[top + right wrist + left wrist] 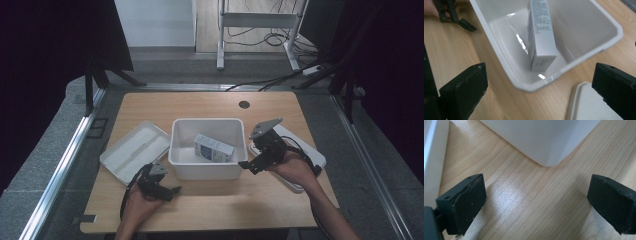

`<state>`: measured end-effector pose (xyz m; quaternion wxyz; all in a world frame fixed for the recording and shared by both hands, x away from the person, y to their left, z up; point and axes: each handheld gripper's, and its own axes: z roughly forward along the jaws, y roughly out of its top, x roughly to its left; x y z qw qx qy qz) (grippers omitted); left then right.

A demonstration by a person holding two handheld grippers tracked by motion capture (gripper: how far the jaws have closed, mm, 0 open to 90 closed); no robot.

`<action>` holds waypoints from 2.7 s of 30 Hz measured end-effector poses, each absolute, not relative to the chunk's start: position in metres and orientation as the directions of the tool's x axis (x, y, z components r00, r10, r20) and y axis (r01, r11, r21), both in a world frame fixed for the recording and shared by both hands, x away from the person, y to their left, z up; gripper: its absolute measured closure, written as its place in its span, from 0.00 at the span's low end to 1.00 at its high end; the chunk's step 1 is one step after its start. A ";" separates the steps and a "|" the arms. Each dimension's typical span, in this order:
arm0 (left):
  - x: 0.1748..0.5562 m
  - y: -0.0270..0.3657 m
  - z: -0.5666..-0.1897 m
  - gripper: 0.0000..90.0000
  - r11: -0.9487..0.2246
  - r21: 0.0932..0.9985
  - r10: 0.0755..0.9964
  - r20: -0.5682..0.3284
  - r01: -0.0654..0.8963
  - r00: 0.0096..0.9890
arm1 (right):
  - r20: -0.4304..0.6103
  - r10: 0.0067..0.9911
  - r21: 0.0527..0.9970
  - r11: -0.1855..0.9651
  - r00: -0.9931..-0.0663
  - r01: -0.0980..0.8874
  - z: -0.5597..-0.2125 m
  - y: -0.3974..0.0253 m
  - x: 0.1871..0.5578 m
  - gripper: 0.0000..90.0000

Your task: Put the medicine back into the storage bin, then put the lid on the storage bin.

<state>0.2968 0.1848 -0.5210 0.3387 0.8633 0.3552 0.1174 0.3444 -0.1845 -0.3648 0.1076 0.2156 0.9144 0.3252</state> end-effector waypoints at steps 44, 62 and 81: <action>0.300 0.187 -0.517 0.04 -0.527 0.652 0.699 -0.032 0.545 0.715 | 0.009 0.549 0.691 0.601 -0.836 0.402 -0.519 -0.213 0.306 0.00; 0.330 0.218 -0.465 0.09 -0.589 0.551 0.694 -0.030 0.591 0.719 | 0.010 0.549 0.691 0.600 -0.836 0.403 -0.519 -0.214 0.306 0.00; 0.403 0.259 -0.446 0.30 -0.623 0.339 0.758 0.043 0.705 0.650 | 0.009 0.549 0.690 0.601 -0.836 0.402 -0.519 -0.214 0.306 0.00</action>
